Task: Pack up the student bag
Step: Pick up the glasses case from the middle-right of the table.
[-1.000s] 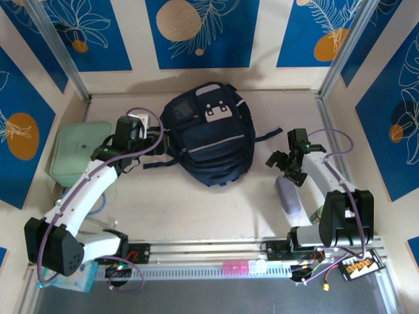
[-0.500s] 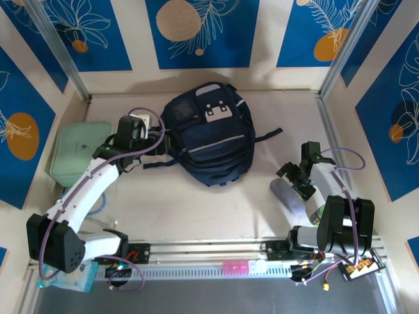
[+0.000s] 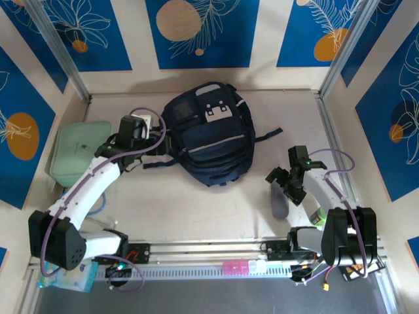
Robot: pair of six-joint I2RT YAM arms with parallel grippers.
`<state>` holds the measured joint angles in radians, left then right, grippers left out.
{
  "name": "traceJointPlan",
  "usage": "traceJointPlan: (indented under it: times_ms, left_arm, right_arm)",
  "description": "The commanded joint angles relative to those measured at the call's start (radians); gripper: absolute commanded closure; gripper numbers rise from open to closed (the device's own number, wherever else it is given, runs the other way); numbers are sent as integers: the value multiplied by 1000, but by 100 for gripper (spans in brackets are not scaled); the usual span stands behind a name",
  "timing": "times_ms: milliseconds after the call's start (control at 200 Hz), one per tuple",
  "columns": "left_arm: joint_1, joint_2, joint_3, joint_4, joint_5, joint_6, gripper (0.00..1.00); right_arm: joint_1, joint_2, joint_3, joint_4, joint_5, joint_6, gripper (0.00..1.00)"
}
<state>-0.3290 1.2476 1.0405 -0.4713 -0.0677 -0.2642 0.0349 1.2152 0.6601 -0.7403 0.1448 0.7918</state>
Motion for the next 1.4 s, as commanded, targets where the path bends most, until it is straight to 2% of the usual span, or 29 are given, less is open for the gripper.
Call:
traceJointPlan:
  times_ms: [0, 215, 335, 595, 655, 750, 825, 905, 1105, 1275, 1395]
  left_arm:
    - [11, -1, 24, 11, 26, -15, 0]
    - [11, -9, 21, 13, 36, -16, 0]
    - [11, -4, 24, 20, 47, -15, 0]
    - [11, 5, 37, 16, 78, -7, 0]
    - [11, 12, 41, 15, 87, -5, 0]
    - [9, 33, 65, 7, 141, 14, 0]
    - [1, 57, 87, 7, 206, 38, 0]
    - [-28, 91, 120, 5, 259, 79, 0]
    - [-150, 219, 237, -27, 299, 257, 2]
    - [-268, 387, 385, -102, 264, 427, 8]
    - [-341, 531, 513, -190, 217, 540, 17]
  right_arm:
    - [52, 2, -11, -43, 47, 48, 3]
    - [126, 24, -24, -81, 81, 76, 12]
    - [126, 31, -36, -68, 86, 90, 21]
    - [121, 69, -33, -50, 77, 118, 29]
    - [118, 76, -31, -44, 70, 119, 34]
    - [115, 70, -27, -42, 76, 124, 42]
    - [112, 40, -22, -40, 79, 120, 45]
    - [108, -15, -13, -34, 81, 113, 45]
    - [76, -115, -5, 23, 32, 104, 45]
    - [48, -120, -2, 66, -45, 106, 45]
    - [24, -124, 1, 93, -96, 104, 45]
